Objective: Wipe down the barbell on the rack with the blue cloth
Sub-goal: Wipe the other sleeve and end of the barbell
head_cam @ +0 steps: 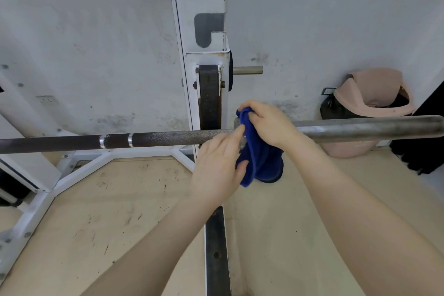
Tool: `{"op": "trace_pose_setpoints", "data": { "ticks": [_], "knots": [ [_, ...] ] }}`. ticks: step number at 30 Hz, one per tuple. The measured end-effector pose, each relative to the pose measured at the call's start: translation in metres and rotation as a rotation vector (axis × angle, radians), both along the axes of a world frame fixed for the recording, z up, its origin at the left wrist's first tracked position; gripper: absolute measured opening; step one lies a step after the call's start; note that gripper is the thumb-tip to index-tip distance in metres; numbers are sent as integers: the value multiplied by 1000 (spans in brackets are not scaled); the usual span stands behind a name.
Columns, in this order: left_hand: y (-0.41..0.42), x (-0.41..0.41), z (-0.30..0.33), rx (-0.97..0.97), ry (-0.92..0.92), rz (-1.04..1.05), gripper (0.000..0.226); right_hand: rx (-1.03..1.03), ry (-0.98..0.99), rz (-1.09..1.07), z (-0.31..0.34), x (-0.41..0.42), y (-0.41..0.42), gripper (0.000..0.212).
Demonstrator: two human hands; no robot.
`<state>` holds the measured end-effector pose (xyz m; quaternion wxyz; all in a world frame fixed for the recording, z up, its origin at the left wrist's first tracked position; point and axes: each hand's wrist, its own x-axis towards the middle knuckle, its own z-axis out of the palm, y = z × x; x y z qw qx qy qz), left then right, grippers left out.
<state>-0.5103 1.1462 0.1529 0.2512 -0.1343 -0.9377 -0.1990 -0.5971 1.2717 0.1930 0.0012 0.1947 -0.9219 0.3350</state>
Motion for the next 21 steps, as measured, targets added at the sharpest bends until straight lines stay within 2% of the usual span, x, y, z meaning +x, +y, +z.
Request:
{"op": "trace_pose_setpoints", "data": {
  "ticks": [2,4,6,8,14,17,19,21],
  "knots": [
    [0,-3,10,165,-36,16,60,-99,95,-8,-9,9,5,32],
    [-3,-14,18,136,-23,72,50,-239,157,18,-19,22,14,33],
    [-5,-24,23,96,-120,137,43,-299,179,42,-28,33,21,33],
    [-4,-30,20,85,-199,150,37,-277,195,62,-33,38,24,31],
    [5,-24,9,122,-71,254,21,-120,242,111,-20,36,21,31],
    [7,-24,8,157,-25,268,16,-106,172,85,-8,24,12,30],
    [6,-22,5,115,2,252,10,-127,55,40,1,9,5,31],
    [5,-19,2,57,41,240,13,-124,-43,13,8,-5,-1,33]
  ]
}}
